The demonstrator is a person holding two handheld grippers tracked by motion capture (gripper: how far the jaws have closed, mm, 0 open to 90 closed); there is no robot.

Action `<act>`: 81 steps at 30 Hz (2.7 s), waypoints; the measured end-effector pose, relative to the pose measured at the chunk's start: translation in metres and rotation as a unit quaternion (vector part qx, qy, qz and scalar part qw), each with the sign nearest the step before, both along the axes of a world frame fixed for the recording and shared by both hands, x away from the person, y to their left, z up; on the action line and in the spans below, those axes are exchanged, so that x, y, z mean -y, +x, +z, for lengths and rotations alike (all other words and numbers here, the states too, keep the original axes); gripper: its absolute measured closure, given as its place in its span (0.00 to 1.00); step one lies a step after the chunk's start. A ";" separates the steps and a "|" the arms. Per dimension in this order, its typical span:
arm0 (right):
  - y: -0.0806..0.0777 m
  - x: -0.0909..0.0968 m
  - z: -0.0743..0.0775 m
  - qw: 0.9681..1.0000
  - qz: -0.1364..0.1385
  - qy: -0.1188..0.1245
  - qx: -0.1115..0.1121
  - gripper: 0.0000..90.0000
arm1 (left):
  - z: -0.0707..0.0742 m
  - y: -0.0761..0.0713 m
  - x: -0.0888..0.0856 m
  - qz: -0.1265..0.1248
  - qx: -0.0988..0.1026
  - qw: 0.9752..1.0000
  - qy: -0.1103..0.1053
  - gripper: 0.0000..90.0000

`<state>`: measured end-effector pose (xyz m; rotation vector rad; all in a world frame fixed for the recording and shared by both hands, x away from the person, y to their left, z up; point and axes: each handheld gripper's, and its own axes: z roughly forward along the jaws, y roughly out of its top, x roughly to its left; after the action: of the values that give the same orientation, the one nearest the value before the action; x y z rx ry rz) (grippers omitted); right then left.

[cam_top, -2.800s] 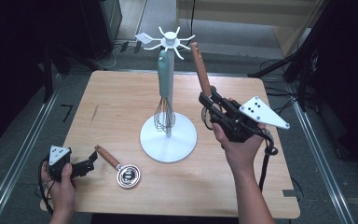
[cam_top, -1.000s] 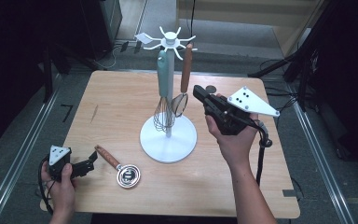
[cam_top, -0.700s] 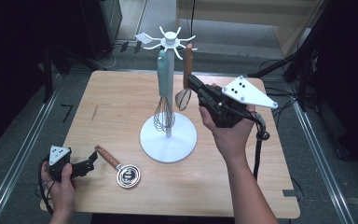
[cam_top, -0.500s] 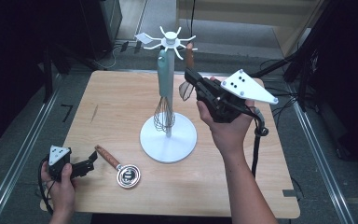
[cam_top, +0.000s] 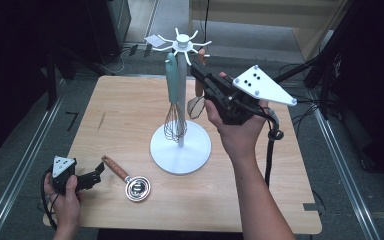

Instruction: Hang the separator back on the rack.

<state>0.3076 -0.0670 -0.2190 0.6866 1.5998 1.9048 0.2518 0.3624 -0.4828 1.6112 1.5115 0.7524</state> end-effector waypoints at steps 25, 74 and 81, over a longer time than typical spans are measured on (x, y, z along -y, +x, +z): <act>-0.004 -0.036 0.010 0.999 0.018 -0.032 0.011 1.00 | 0.000 -0.001 -0.001 -0.004 -0.003 1.000 0.001 0.00; -0.012 0.046 -0.134 0.991 -0.040 -0.076 -0.101 0.84 | 0.006 -0.017 0.027 -0.039 -0.011 0.999 -0.007 0.44; -0.018 0.070 -0.169 0.985 -0.066 -0.082 -0.136 0.71 | 0.002 -0.021 0.041 -0.085 -0.051 0.995 -0.032 0.83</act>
<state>0.2898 -0.1375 -0.3876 0.9894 1.8033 1.6171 0.2304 0.3217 -0.4812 1.7282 1.4325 0.5295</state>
